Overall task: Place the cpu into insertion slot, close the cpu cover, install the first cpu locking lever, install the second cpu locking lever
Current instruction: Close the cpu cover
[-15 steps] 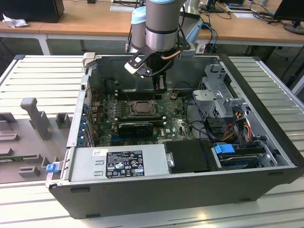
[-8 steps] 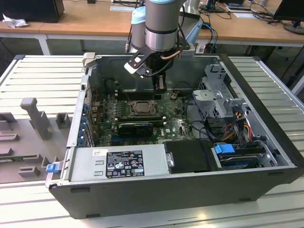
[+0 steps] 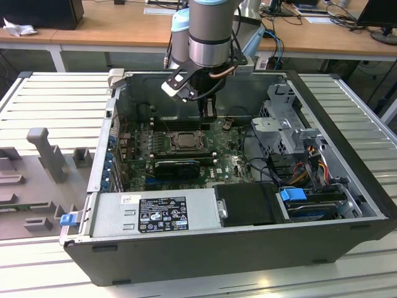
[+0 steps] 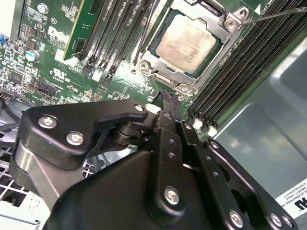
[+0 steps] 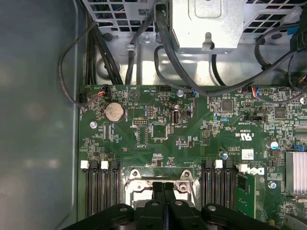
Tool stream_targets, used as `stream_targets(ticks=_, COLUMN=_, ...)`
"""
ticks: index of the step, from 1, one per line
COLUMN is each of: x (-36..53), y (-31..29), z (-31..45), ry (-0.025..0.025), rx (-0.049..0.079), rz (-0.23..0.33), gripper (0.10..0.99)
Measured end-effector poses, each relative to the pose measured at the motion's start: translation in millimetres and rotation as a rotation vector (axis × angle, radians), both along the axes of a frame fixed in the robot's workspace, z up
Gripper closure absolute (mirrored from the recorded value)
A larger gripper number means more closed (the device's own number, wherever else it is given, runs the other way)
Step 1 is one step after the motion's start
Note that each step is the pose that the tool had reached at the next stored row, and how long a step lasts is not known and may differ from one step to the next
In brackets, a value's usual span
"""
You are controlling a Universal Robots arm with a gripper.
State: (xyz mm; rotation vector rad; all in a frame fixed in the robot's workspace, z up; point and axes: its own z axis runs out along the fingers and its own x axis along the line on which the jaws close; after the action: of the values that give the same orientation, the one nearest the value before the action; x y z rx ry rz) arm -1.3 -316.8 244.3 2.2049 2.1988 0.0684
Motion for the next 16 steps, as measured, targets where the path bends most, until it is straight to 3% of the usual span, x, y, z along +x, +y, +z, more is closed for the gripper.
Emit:
stream_targets(ticks=9, x=-6.1, y=0.0, z=-2.6, ry=-0.0001, rx=0.000, rz=0.000, gripper=0.980)
stream_targets(ticks=16, x=-19.4, y=0.0, z=-9.2, ry=0.0009, rx=0.000, rz=0.000, gripper=0.980)
